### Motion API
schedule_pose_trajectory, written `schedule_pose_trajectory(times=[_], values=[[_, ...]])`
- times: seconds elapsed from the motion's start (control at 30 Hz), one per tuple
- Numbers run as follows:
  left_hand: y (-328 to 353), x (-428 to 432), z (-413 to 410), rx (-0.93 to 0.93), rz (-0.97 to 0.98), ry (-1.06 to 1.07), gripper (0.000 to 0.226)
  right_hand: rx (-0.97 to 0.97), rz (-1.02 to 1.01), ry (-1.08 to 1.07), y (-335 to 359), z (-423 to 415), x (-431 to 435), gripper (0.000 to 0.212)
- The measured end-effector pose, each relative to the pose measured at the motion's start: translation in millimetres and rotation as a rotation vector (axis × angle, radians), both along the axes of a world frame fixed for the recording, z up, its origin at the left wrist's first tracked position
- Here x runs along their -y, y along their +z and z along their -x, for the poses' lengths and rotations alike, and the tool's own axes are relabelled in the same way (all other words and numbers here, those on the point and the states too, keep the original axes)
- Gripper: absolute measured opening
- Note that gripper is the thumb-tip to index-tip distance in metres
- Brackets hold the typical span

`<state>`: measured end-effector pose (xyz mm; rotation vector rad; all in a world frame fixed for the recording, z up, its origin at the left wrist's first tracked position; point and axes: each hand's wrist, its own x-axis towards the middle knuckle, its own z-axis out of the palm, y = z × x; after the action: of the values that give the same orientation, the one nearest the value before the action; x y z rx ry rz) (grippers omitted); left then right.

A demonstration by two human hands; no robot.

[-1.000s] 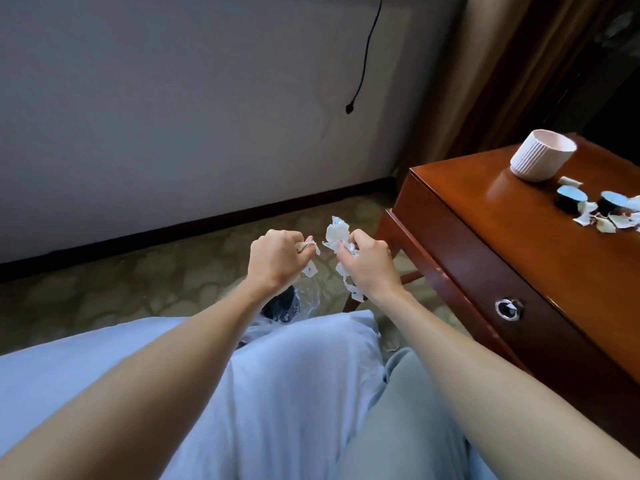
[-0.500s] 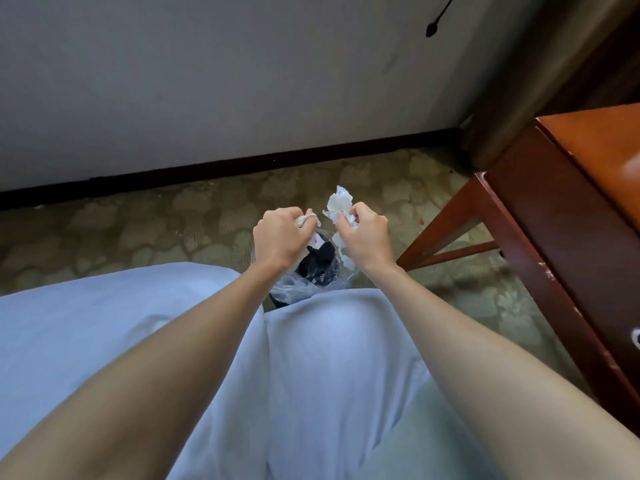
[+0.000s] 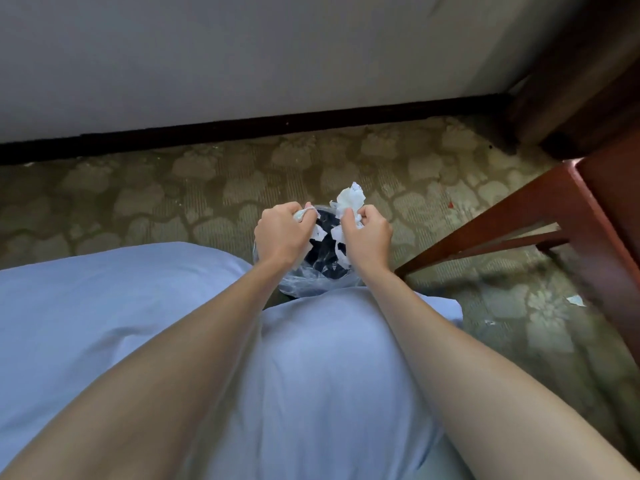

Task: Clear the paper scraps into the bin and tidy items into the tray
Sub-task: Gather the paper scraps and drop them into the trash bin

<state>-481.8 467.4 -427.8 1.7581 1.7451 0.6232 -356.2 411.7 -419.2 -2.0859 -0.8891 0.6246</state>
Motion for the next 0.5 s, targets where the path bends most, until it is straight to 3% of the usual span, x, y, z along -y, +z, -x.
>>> schedule_pose_trajectory(times=[0.5], values=[[-82, -29, -17, 0.143, 0.109, 0.107, 0.045, -0.163, 0.015, -0.022, -82, -3, -34, 0.036]])
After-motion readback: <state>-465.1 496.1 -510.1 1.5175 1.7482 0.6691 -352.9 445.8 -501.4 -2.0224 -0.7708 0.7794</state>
